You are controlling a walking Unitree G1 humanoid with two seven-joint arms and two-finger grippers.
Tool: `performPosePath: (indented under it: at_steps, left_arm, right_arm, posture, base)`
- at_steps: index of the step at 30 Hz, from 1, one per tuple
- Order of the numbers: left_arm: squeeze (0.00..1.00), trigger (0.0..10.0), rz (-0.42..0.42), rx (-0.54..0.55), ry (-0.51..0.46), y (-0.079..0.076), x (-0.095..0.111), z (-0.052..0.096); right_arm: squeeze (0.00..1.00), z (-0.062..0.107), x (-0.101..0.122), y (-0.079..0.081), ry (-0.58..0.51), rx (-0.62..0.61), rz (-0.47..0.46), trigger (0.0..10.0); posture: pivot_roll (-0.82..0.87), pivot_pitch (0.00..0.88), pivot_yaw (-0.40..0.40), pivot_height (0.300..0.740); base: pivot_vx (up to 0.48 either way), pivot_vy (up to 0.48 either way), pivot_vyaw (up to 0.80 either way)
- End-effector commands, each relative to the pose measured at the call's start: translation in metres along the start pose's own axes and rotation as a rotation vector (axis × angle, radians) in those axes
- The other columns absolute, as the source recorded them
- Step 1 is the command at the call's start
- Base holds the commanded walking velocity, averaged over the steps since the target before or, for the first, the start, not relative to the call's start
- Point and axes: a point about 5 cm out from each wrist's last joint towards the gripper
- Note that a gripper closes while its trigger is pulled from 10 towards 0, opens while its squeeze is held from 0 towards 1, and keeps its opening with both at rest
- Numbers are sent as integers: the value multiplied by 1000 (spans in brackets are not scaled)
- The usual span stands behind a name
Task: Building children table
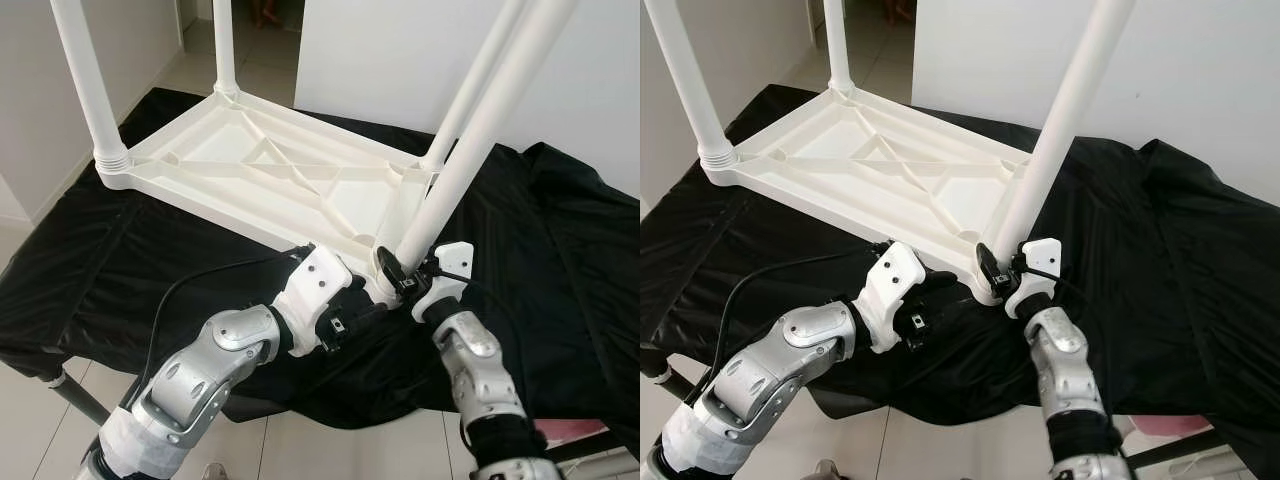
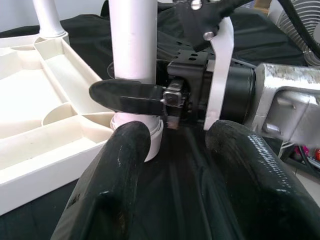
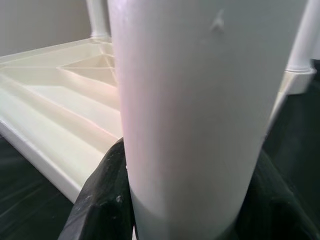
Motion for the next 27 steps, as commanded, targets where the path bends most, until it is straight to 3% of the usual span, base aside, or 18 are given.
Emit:
performPosePath:
  at_steps: [1, 2, 6, 15, 16, 19, 20, 25, 27]
  left_arm:
    - [0, 10000, 3, -30, -7, -2, -1, -2]
    - [0, 10000, 6, -24, -7, -1, -2, -2]
    - [0, 10000, 14, -6, -13, 0, -2, -3]
    - [0, 10000, 26, 12, -16, 2, -5, -4]
    - [0, 10000, 28, 14, -17, 2, -5, -4]
    - [0, 10000, 29, 16, -17, 3, -5, -4]
    - [0, 10000, 30, 19, -17, 3, -5, -4]
    - [0, 10000, 31, 23, -17, 4, -6, -4]
    - [0, 10000, 30, 19, -12, 4, -7, -3]
  right_arm:
    - [0, 7, -5, -17, 26, -152, 11, 10000]
    - [0, 10, -6, -15, 24, -224, -13, 10000]
    - [0, 17, -6, -9, 17, -325, 10, 10000]
    - [0, 21, -6, -11, 13, -351, 34, 10000]
    - [573, 20, -5, -9, 12, -348, 29, 10000]
    - [573, 20, -4, -8, 9, -342, 29, 10000]
    - [1000, 19, -3, -7, 7, -327, 28, 10000]
    - [1000, 17, 1, -5, 1, -267, 40, 10000]
    - [1000, 14, 7, -7, 0, -162, 41, 10000]
  posture:
    - [57, 49, -120, 740]
    - [56, 46, -126, 740]
    - [61, 43, -135, 740]
    - [57, 40, -145, 740]
    - [55, 39, -145, 740]
    - [53, 40, -145, 740]
    - [50, 41, -146, 740]
    - [49, 41, -140, 740]
    - [45, 43, -139, 740]
  base:
    - [0, 0, 0]
    - [0, 0, 0]
    - [0, 0, 0]
    - [0, 0, 0]
    - [0, 0, 0]
    - [0, 0, 0]
    - [0, 0, 0]
    - [0, 0, 0]
    - [0, 0, 0]
Point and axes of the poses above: a point about 5 cm out from each wrist's last joint towards the gripper, its own z axis pointing back from the gripper into the wrist, its own x axis along the axis of the wrist's last joint, y = z × x, and after that the axes turned 11 degrees about -z, right-handed
